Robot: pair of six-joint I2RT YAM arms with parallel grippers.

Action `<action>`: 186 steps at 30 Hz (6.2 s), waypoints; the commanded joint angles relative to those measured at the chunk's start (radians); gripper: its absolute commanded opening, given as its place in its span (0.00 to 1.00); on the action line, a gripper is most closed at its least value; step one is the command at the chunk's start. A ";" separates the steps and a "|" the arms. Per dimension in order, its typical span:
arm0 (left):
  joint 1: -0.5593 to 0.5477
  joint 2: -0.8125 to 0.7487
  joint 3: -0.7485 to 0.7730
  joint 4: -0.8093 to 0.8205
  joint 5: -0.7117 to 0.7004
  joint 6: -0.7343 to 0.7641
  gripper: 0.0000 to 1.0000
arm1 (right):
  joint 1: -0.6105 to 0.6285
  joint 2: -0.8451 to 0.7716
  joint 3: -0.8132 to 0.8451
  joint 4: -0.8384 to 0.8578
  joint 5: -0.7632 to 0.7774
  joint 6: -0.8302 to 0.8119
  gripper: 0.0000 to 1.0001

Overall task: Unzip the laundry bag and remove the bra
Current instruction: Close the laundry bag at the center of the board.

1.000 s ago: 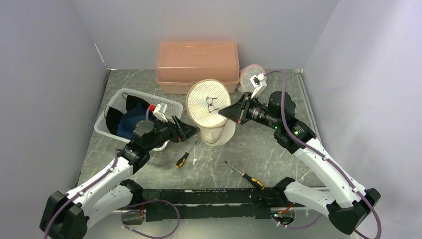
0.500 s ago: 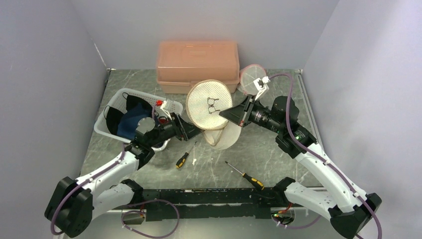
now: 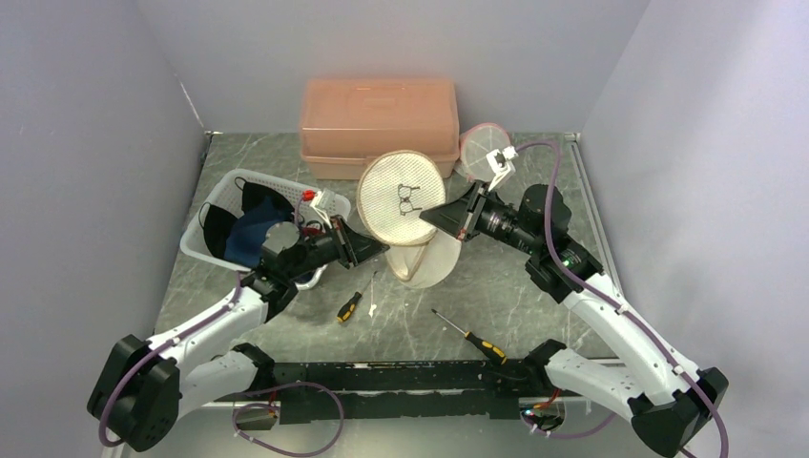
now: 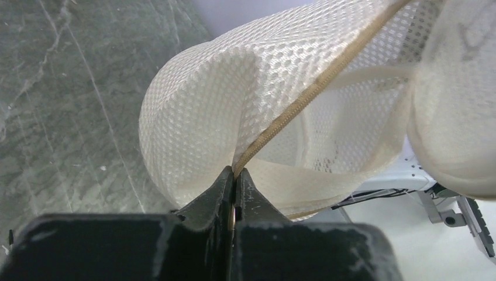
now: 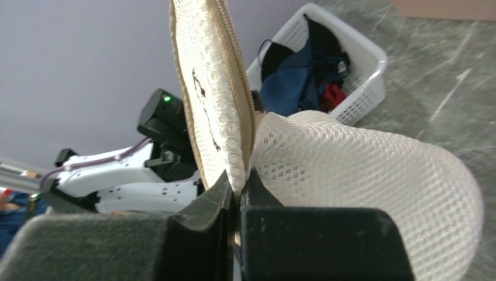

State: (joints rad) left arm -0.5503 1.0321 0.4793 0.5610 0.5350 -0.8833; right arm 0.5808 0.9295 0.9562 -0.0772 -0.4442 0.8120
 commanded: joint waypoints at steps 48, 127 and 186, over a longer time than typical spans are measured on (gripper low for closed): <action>0.042 0.225 0.223 -0.583 -0.172 0.101 0.50 | -0.005 0.065 -0.496 0.264 0.090 -0.217 0.00; -0.194 0.612 0.386 -0.422 -0.320 0.130 0.36 | 0.043 0.506 -0.424 0.307 0.356 -0.069 0.32; -0.205 -0.128 0.134 -0.724 -0.533 0.113 0.60 | -0.091 0.414 -0.569 0.283 0.307 -0.002 0.20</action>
State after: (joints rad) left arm -0.7544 0.9180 0.6052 -0.1814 0.0177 -0.7647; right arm 0.4877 1.3640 0.3981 0.2237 -0.1608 0.8036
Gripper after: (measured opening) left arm 0.601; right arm 0.210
